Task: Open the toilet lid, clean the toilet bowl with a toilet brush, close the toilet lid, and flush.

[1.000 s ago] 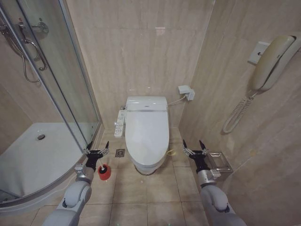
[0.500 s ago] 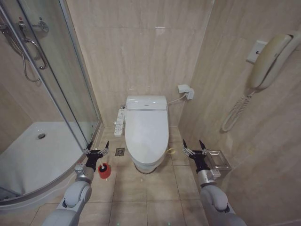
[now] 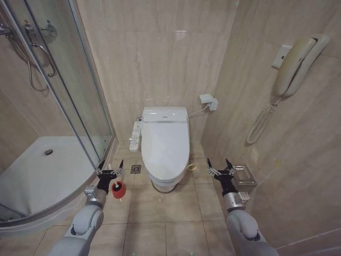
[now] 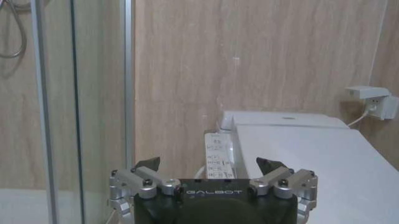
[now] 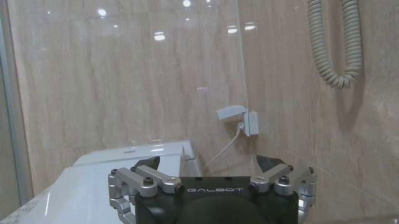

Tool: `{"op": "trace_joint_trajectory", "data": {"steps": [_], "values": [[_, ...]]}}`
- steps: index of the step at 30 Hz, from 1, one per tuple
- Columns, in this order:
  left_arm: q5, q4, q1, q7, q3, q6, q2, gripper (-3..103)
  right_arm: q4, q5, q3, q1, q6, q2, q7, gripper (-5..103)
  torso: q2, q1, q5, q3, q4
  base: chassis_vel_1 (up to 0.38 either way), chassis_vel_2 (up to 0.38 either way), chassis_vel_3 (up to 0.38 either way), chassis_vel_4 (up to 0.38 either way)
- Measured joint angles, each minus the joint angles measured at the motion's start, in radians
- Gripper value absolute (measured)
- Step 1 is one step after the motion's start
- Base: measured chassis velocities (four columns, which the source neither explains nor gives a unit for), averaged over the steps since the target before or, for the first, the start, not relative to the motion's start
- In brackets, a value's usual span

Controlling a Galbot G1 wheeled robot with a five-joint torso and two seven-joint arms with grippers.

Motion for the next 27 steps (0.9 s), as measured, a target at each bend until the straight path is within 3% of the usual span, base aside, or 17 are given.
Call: {"op": "trace_joint_trajectory", "data": {"steps": [27], "values": [[0.000, 0.000, 0.000, 0.000, 0.000, 0.000, 0.000, 100, 0.000, 0.000, 0.000, 0.000, 0.000, 0.000, 0.000, 100, 0.000, -0.001, 0.0000, 0.000, 0.0000, 0.020, -0.014, -0.019, 0.020]]}}
